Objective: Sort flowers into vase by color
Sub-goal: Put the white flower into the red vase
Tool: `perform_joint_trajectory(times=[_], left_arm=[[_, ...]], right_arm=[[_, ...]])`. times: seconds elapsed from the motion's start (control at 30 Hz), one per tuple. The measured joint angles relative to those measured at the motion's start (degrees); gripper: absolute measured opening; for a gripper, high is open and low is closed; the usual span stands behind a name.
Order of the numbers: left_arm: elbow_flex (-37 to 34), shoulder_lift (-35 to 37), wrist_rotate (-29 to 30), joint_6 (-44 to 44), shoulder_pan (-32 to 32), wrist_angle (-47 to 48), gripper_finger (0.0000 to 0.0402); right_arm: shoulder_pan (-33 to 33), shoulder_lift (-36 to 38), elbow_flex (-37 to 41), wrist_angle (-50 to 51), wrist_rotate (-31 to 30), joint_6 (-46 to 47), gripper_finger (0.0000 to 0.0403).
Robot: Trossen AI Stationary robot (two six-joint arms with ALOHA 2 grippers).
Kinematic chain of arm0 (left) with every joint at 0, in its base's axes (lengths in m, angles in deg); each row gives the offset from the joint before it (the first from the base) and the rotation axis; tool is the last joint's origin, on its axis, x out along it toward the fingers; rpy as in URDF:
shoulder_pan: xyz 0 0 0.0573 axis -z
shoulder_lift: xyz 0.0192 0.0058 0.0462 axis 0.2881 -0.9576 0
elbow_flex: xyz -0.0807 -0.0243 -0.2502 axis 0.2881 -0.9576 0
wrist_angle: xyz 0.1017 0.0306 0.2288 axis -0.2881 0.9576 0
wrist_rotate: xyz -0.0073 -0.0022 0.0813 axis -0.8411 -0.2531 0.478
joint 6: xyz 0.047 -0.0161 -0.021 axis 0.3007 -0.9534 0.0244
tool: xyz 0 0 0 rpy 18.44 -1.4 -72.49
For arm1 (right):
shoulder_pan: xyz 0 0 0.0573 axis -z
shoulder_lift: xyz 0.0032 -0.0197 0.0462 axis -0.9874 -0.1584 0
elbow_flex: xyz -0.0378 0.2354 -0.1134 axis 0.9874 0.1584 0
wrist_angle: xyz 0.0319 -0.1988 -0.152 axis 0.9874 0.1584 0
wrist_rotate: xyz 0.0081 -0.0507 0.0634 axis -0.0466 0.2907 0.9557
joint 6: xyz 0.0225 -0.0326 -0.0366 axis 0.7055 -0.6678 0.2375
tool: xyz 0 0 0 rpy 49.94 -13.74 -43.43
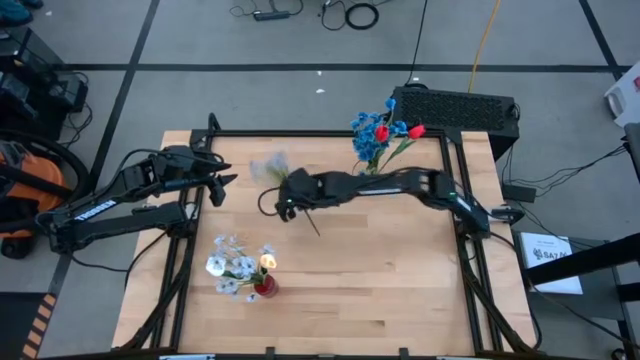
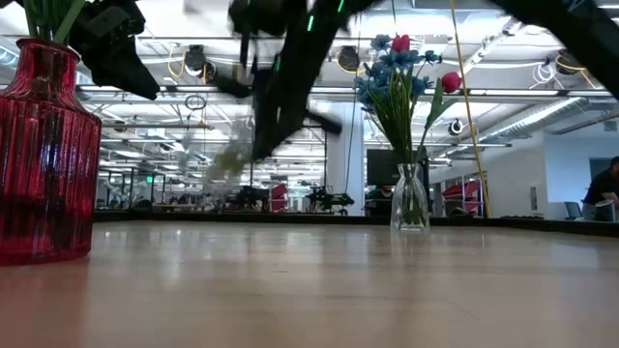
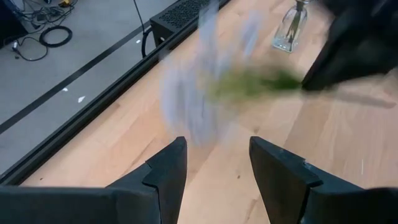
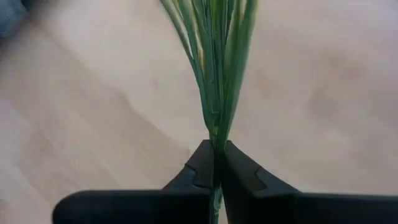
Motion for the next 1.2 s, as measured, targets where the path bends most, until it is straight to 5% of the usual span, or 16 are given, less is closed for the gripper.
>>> perform_joint_trajectory(times=[0.13, 0.4, 0.73, 1.0, 1.2], left_arm=[[0.0, 0.0, -0.1, 0.0, 0.0, 0.0, 0.0180], [0.0, 0.0, -0.2, 0.0, 0.0, 0.0, 0.0180], [0.0, 0.0, -0.2, 0.1, 0.0, 0.0, 0.0180], [0.0, 0.0, -0.3, 0.1, 0.0, -0.1, 0.0180], [0.0, 0.0, -0.3, 0.1, 0.0, -0.1, 0.0180]], right_arm=[[-5.1, 6.1, -0.1, 6.0, -12.6, 5.6, 0.0003], [-14.9, 12.3, -0.1, 19.5, -25.2, 15.9, 0.0001], [-24.7, 12.6, 6.3, 19.4, -24.4, 21.8, 0.0000], [-33.5, 20.3, 31.7, -11.9, -20.6, 28.4, 0.0000], [-39.3, 31.8, 58.7, -52.8, -34.4, 20.9, 0.0000]])
